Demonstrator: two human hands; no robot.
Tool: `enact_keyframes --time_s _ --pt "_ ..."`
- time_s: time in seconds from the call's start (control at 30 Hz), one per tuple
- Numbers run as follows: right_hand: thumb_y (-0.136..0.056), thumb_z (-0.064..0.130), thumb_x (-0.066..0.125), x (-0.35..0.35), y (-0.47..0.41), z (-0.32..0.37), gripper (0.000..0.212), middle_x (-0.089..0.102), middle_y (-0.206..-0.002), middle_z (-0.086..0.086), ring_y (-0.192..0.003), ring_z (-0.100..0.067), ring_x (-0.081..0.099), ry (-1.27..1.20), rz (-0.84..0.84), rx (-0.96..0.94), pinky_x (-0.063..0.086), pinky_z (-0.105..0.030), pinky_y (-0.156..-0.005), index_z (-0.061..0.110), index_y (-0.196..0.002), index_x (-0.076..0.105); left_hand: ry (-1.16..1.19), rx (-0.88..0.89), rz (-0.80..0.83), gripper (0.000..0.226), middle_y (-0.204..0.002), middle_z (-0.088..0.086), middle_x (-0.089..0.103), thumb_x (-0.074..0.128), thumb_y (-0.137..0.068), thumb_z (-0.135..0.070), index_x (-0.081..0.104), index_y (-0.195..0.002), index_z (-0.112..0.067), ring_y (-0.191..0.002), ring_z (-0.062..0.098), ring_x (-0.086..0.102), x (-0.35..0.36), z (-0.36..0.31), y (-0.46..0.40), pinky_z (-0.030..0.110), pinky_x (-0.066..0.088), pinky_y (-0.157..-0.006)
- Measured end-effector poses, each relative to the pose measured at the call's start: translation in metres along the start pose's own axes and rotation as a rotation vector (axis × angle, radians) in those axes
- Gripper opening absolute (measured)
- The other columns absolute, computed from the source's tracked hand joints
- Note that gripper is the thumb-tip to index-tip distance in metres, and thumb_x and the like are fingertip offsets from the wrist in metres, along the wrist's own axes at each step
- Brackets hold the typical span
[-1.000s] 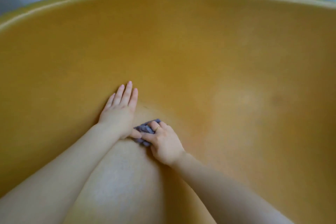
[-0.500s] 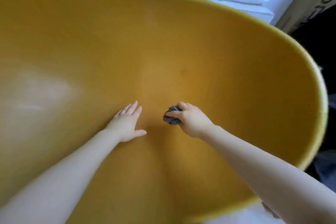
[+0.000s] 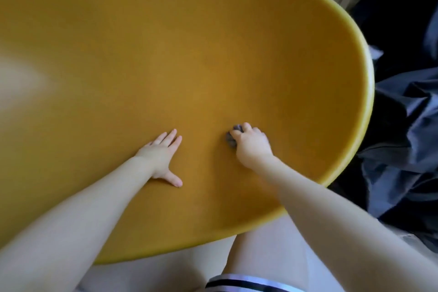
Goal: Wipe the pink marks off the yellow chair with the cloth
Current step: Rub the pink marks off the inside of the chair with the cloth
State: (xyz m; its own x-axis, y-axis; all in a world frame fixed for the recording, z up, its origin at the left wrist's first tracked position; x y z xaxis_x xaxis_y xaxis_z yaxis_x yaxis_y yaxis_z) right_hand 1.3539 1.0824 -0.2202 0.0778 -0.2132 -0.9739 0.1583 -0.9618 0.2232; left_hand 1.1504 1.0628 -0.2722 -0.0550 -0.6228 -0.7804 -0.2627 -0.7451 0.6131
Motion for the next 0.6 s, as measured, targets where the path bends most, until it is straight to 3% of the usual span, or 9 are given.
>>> enact_keyframes --time_s 0.13,0.23,0.4,0.5,0.6 --pt "-0.095 0.02 0.039 0.041 0.037 0.068 0.036 0.042 -0.119 -0.01 -0.103 -0.03 0.044 -0.199 0.114 -0.144 0.035 -0.033 -0.086 0.025 -0.13 0.047 0.007 -0.052 -0.05 0.13 -0.155 0.002 -0.025 0.068 -0.063 -0.068 -0.015 -0.149 -0.016 -0.145 0.019 -0.012 0.002 0.002 0.003 0.036 0.008 -0.117" --pt "-0.097 0.022 0.037 0.035 0.035 0.058 0.038 0.042 -0.117 -0.009 -0.105 -0.029 0.043 -0.174 0.157 -0.185 0.036 -0.034 -0.088 0.031 -0.133 0.043 0.076 -0.055 -0.014 0.125 -0.154 0.006 -0.027 0.066 -0.067 -0.066 -0.015 -0.149 -0.016 -0.145 0.021 -0.013 0.008 0.009 0.014 0.036 0.004 -0.118" --pt "-0.098 0.026 0.031 0.014 0.025 0.007 0.037 0.04 -0.126 -0.01 -0.112 -0.032 0.04 0.075 -0.071 0.169 0.035 -0.038 -0.086 0.032 -0.133 0.041 0.112 -0.031 0.054 0.12 -0.154 0.003 -0.026 0.07 -0.07 -0.058 -0.011 -0.149 -0.021 -0.144 0.019 -0.014 0.011 0.06 0.031 0.035 0.002 -0.119" --pt "-0.097 0.017 0.03 0.022 0.029 0.016 0.042 0.036 -0.134 -0.011 -0.113 -0.032 0.038 0.072 -0.079 0.293 0.035 -0.039 -0.087 0.027 -0.136 0.038 0.042 -0.046 0.11 0.122 -0.154 0.001 -0.027 0.072 -0.068 -0.058 -0.011 -0.149 -0.022 -0.144 0.018 -0.015 0.019 0.099 0.043 0.035 0.002 -0.118" --pt "-0.094 0.014 0.034 0.028 0.038 0.028 0.046 0.038 -0.131 -0.012 -0.109 -0.034 0.04 -0.029 -0.036 0.304 0.035 -0.039 -0.086 0.029 -0.137 0.039 0.035 -0.071 0.123 0.128 -0.152 0.004 -0.031 0.074 -0.065 -0.057 -0.016 -0.148 -0.019 -0.143 0.021 -0.019 0.027 0.127 0.064 0.037 0.001 -0.116"
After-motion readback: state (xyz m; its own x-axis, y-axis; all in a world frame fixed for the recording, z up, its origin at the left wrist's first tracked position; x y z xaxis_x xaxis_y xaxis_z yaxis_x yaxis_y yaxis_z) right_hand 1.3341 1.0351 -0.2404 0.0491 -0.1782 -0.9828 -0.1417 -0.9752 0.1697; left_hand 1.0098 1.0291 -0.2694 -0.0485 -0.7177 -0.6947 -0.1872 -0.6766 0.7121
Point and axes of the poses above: each hand's wrist, its own y-axis away from the middle knuckle, its own x-axis out of the palm, z = x × y, the point moved 5 cm from there along -y, towards the middle knuckle
